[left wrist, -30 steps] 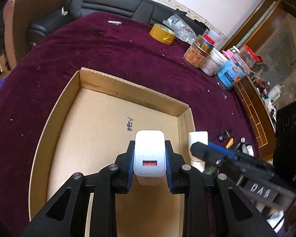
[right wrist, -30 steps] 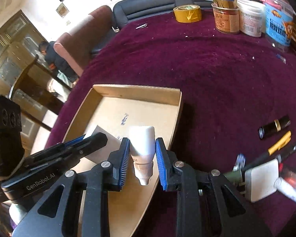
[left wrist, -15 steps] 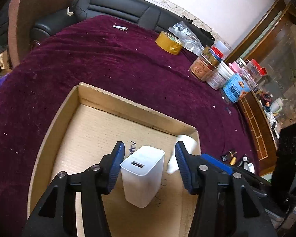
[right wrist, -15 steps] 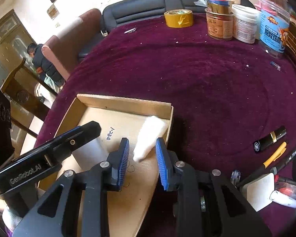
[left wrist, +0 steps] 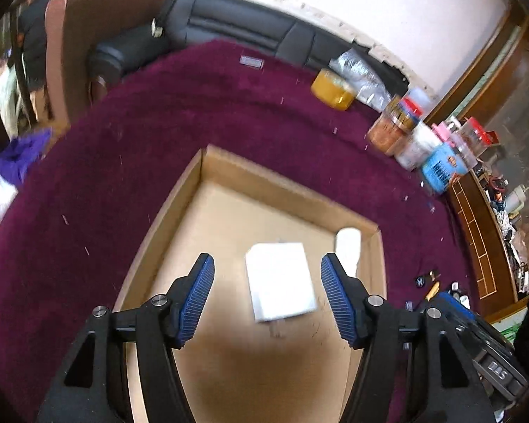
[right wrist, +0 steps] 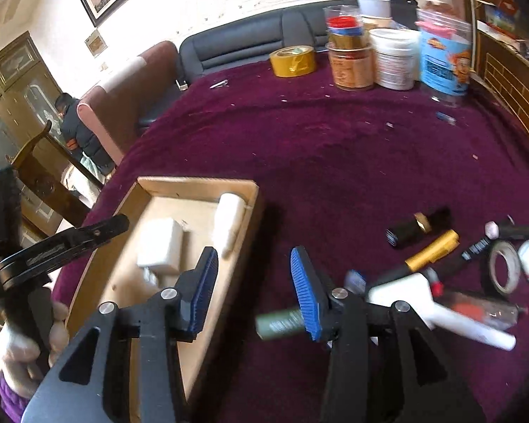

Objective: Organize rigid objects
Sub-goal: 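Carry the charger into the cardboard box with the left tool while the right tool places the bottle there, then grasp the green cylindrical tube with the left tool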

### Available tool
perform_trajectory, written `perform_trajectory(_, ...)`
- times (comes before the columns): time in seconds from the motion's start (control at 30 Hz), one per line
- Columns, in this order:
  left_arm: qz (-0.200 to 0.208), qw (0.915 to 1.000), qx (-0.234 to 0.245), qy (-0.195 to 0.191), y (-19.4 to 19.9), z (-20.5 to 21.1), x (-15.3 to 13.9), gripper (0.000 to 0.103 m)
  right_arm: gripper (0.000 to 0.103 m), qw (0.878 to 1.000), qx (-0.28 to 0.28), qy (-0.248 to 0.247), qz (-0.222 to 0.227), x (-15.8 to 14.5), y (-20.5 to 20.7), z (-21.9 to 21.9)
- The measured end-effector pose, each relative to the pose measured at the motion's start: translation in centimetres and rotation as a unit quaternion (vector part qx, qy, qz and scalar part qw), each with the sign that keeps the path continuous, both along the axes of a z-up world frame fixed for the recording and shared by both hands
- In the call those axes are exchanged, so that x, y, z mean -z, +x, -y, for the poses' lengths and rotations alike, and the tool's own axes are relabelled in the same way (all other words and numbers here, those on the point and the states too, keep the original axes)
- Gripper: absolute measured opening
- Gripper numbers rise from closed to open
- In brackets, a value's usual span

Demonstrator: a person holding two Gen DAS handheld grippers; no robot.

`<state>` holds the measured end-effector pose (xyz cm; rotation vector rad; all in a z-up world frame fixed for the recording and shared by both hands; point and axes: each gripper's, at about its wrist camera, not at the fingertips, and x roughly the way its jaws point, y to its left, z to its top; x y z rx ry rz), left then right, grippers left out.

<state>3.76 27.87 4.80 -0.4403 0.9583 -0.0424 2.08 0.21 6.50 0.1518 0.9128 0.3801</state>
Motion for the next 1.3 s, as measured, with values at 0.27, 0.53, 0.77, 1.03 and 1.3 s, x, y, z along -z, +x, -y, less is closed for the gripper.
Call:
perform_trajectory(0.27, -0.025, 0.9971, 0.023, -0.067, 1.9, 3.1, 1.4, 0.058, 0.041, 0.999, 0.038, 0.016, -0.003, -0.6, -2.4, 5.2)
perform_trajectory(0.53, 0.082, 0.9932, 0.08, 0.019, -4.5, 8.3, -6.0, 0.067, 0.072, 0.978, 0.134, -0.083, 0.138, -3.1, -5.8, 11.0)
perform_trajectory(0.77, 0.09, 0.9762, 0.174, 0.093, -7.4, 16.0, -5.7, 0.081, 0.083, 0.971, 0.225, -0.026, 0.08, 0.8, -4.0, 19.3)
perform_trajectory(1.03, 0.056, 0.9372, 0.255, 0.231, -5.8, 22.9, -1.4, 0.078, 0.083, 0.965, 0.255, 0.03, 0.055, 4.1, -4.2, 24.0)
perform_trajectory(1.3, 0.001, 0.8985, 0.313, 0.307, -3.4, 24.6, 1.8, 0.048, 0.083, 0.968, 0.241, 0.055, 0.045, 4.6, -4.1, 24.3)
